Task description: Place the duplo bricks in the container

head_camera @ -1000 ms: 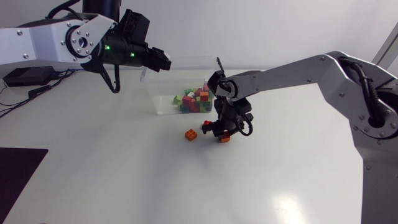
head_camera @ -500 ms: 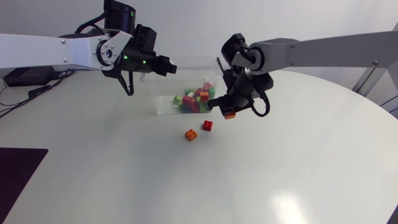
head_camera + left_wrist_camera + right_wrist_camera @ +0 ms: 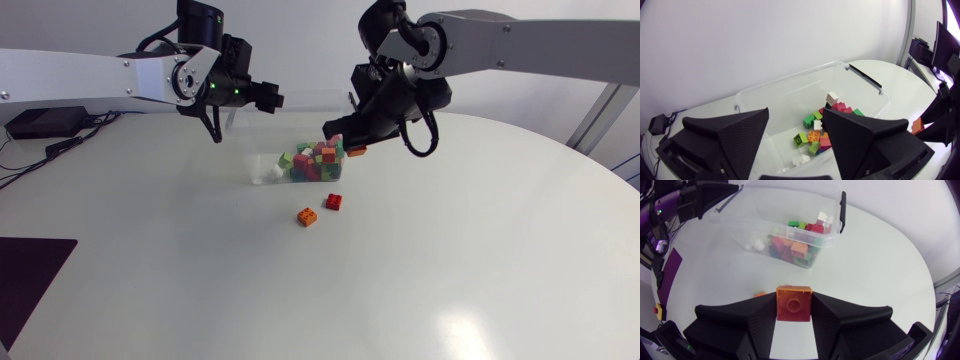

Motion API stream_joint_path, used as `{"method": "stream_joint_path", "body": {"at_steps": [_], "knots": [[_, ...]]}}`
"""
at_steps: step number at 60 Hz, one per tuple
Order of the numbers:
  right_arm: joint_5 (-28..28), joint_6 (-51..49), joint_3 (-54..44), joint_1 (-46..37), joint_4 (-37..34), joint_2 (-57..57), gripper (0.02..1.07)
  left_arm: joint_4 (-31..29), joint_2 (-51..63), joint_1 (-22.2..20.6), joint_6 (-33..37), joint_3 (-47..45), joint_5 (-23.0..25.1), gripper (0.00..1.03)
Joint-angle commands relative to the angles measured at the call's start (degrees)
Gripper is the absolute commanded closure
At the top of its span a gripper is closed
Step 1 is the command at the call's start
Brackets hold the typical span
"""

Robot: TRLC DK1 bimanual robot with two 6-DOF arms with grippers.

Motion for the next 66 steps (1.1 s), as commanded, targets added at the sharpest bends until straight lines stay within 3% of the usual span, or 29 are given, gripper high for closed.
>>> {"method": "stream_joint_path", "body": {"at_steps": [1, 7, 14, 23, 48, 66], "knots": [[-0.5, -0.4, 2.1, 0.4, 0.6, -1.0, 0.77, 1.6, -2.7, 0.6, 0.2, -2.5, -0.5, 0.11], [-1.0, -0.8, 3.6, 0.3, 2.4, -0.6, 0.77, 1.6, -8.3, 0.6, 1.7, -7.6, -0.4, 0.12], [-1.0, -1.3, 4.9, 0.4, 6.1, 0.3, 0.77, -1.8, -15.4, 0.4, 6.0, -14.5, 5.6, 0.12], [-1.0, -2.0, 7.7, 0.9, 8.3, 2.9, 0.77, -5.3, -20.0, -1.2, 11.4, -21.4, 8.6, 0.12], [-1.0, -4.2, 16.0, 1.4, 12.7, 11.0, 0.77, -9.9, -17.8, -8.0, 19.0, -28.4, 11.8, 0.12], [-1.8, -6.1, 22.4, 1.3, 16.1, 17.9, 0.76, -9.1, -14.0, -8.6, 20.0, -31.1, 11.8, 0.12]]}}
